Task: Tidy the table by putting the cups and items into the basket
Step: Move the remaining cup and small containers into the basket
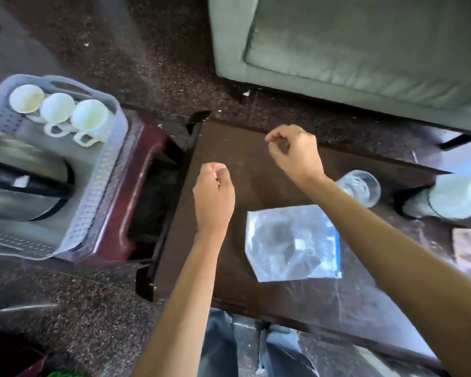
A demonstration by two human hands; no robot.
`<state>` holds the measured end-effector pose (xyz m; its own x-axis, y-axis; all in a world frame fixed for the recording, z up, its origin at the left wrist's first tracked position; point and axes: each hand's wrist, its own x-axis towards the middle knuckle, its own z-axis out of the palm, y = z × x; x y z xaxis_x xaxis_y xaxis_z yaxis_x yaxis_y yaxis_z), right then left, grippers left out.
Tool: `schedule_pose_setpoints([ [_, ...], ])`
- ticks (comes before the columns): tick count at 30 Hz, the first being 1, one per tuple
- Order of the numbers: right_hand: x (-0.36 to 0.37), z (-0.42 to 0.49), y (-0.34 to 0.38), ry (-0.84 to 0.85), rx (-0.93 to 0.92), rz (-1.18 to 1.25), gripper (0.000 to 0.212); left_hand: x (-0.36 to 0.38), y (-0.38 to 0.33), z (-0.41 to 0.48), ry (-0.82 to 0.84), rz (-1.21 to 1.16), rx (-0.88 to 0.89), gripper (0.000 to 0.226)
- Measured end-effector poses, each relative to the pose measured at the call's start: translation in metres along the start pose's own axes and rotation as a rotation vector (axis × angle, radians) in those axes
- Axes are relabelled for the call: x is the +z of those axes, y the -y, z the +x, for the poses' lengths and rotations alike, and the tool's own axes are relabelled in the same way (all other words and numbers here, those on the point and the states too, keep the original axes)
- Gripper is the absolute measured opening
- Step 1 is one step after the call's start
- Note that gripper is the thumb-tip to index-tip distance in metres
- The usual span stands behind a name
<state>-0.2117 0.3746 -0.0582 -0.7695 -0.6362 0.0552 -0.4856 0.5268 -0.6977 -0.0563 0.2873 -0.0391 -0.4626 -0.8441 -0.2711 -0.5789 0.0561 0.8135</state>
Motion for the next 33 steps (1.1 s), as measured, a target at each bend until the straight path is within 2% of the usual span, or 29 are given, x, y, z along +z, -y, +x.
schedule_pose_setpoints([
  [4,-0.03,-0.051,-0.055,-0.056,0.073,-0.022,0.02,0.051,-0.008,-0.038,0.106,0.065,0.054,0.022],
  [8,-0.046,-0.114,-0.102,-0.083,-0.027,-0.091,0.022,0.094,-0.007,-0.07,0.192,0.099,0.047,0.021],
  [12,-0.056,-0.182,-0.152,-0.091,-0.001,-0.217,0.023,0.127,-0.004,-0.101,0.289,0.155,0.044,0.022],
  [16,-0.07,-0.233,-0.191,-0.117,0.165,-0.342,0.034,0.153,-0.002,-0.125,0.357,0.197,0.051,0.021],
  [21,-0.087,-0.276,-0.215,-0.036,0.432,-0.487,0.056,0.178,0.0,-0.146,0.411,0.256,0.071,0.022],
  [24,-0.09,-0.3,-0.222,-0.005,0.528,-0.544,0.065,0.188,0.003,-0.158,0.432,0.265,0.062,0.022],
  [26,-0.089,-0.314,-0.225,0.022,0.554,-0.547,0.061,0.192,0.005,-0.162,0.439,0.268,0.07,0.022],
  [33,-0.08,-0.33,-0.229,-0.059,0.596,-0.311,0.018,0.193,0.007,-0.164,0.466,0.294,0.095,0.022],
])
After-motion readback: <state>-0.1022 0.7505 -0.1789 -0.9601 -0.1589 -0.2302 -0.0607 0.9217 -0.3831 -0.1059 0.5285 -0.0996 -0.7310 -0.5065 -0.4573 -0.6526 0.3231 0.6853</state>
